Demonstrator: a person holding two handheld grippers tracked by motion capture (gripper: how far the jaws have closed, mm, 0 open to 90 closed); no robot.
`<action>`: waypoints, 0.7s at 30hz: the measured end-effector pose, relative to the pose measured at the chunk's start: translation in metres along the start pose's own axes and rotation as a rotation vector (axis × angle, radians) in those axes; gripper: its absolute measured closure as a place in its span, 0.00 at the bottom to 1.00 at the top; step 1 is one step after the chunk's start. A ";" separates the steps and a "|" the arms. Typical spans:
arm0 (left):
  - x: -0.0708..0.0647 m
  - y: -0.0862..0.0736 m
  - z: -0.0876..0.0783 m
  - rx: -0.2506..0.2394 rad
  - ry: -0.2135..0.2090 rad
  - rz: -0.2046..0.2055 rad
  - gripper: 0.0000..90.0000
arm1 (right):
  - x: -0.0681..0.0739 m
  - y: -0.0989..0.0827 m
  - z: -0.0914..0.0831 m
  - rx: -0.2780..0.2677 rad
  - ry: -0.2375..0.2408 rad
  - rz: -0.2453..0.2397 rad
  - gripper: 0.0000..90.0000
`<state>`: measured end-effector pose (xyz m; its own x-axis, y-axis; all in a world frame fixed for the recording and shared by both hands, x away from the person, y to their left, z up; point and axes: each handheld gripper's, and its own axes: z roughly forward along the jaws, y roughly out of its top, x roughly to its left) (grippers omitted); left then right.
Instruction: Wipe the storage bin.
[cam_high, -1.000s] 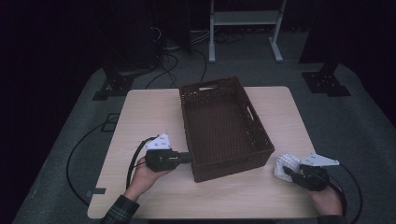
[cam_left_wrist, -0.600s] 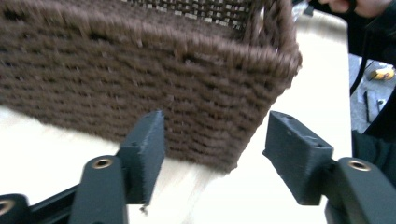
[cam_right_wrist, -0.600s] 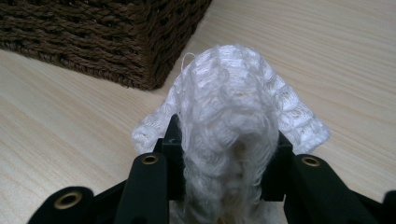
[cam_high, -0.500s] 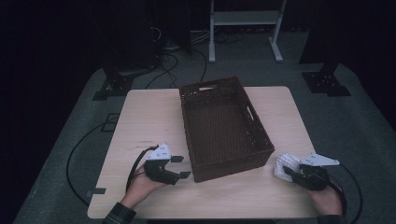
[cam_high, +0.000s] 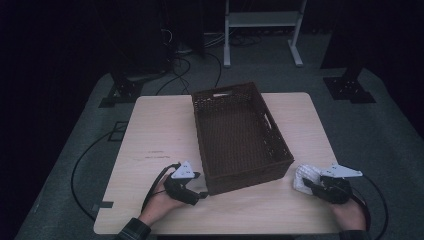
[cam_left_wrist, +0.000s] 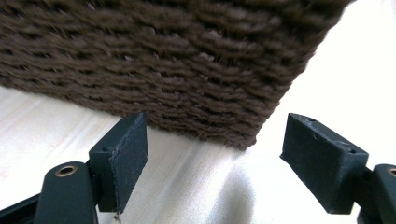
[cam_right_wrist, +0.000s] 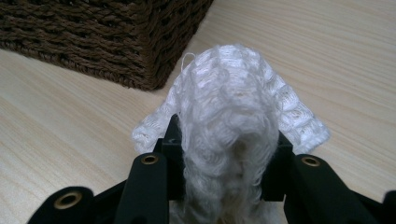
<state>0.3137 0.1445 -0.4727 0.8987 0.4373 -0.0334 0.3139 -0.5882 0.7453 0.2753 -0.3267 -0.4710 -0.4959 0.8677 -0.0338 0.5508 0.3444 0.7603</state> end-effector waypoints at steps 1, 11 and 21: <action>-0.001 0.000 0.002 0.000 0.011 0.000 0.24 | 0.000 0.000 0.000 0.001 0.001 0.002 0.69; -0.003 -0.006 0.019 0.006 0.034 0.004 0.24 | 0.000 0.000 0.001 0.002 0.002 0.002 0.69; -0.001 -0.008 0.029 0.019 0.026 0.014 0.22 | -0.001 0.000 0.001 0.001 0.001 0.003 0.69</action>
<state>0.3195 0.1296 -0.4976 0.8950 0.4461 -0.0056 0.3073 -0.6072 0.7327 0.2764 -0.3268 -0.4715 -0.4950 0.8683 -0.0313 0.5525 0.3424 0.7600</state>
